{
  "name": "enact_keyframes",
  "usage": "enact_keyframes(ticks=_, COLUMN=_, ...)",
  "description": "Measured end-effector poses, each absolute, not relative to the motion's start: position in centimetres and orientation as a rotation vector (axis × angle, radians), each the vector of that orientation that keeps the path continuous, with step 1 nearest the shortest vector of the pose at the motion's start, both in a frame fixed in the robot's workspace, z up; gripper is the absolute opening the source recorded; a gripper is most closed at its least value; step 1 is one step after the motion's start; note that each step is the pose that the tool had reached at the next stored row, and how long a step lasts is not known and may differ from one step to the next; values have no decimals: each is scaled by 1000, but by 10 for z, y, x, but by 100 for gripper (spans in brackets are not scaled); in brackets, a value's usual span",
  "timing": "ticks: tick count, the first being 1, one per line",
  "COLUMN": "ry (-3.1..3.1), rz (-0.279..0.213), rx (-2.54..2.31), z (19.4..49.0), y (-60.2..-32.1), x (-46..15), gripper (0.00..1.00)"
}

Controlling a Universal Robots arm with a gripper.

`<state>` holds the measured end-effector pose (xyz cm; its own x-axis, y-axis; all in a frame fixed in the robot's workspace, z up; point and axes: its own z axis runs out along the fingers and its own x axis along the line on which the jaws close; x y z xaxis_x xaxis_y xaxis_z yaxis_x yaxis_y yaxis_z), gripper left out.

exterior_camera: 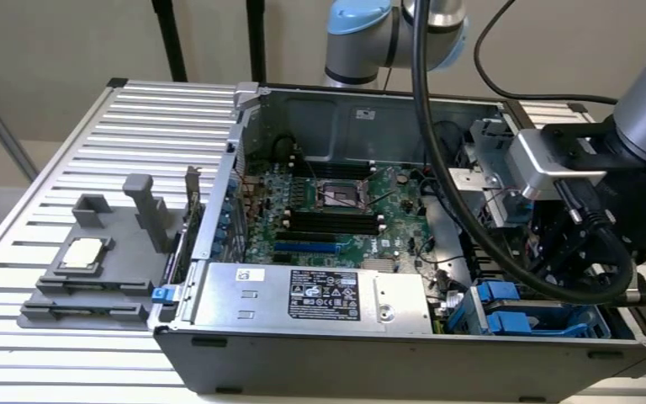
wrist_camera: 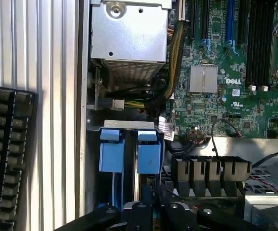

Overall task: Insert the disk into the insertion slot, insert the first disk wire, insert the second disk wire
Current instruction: 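Insert the second disk wire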

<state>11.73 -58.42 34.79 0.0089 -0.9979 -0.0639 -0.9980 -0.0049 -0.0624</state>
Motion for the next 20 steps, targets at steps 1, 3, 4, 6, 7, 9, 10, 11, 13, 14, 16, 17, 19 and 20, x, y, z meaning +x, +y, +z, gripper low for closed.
enact_keyframes(ticks=1, ry=2150, rz=4, rx=-2165, z=347, y=-584, x=117, gripper=16)
enact_keyframes(ticks=3, ry=2148, rz=7, rx=-2162, z=347, y=-584, x=117, gripper=16)
enact_keyframes(ticks=4, ry=2147, rz=9, rx=-2161, z=346, y=-584, x=117, gripper=16)
enact_keyframes(ticks=6, ry=2145, rz=14, rx=-2158, z=345, y=-584, x=117, gripper=16)
enact_keyframes(ticks=7, ry=2144, rz=15, rx=-2158, z=344, y=-584, x=117, gripper=16)
enact_keyframes(ticks=9, ry=2143, rz=17, rx=-2157, z=343, y=-584, x=117, gripper=16)
enact_keyframes(ticks=10, ry=2142, rz=18, rx=-2156, z=343, y=-584, x=117, gripper=16)
enact_keyframes(ticks=11, ry=2142, rz=19, rx=-2155, z=343, y=-584, x=117, gripper=16)
enact_keyframes(ticks=13, ry=2141, rz=21, rx=-2155, z=343, y=-584, x=117, gripper=16)
enact_keyframes(ticks=14, ry=2141, rz=21, rx=-2154, z=343, y=-584, x=117, gripper=16)
enact_keyframes(ticks=16, ry=2141, rz=21, rx=-2154, z=343, y=-584, x=117, gripper=16)
enact_keyframes(ticks=17, ry=2141, rz=21, rx=-2154, z=343, y=-584, x=117, gripper=16)
enact_keyframes(ticks=19, ry=2141, rz=21, rx=-2154, z=343, y=-584, x=118, gripper=16)
enact_keyframes(ticks=20, ry=2141, rz=21, rx=-2155, z=343, y=-584, x=118, gripper=16)
